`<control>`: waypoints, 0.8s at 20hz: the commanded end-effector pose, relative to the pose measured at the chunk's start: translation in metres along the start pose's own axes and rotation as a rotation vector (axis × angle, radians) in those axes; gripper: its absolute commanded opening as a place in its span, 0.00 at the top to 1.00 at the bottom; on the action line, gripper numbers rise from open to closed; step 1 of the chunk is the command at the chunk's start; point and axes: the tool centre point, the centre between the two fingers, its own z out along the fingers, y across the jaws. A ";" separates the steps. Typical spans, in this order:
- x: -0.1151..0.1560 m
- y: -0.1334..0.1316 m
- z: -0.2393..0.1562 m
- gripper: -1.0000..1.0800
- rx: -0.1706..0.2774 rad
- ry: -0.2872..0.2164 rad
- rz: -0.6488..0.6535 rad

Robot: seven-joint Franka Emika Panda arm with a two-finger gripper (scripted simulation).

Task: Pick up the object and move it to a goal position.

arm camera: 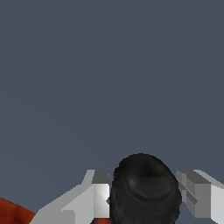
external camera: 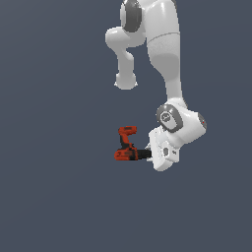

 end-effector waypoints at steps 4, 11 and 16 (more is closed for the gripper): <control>-0.009 -0.005 0.005 1.00 0.001 -0.002 0.001; -0.035 -0.022 0.019 1.00 0.003 0.000 0.001; -0.067 -0.041 0.035 1.00 0.004 0.001 0.001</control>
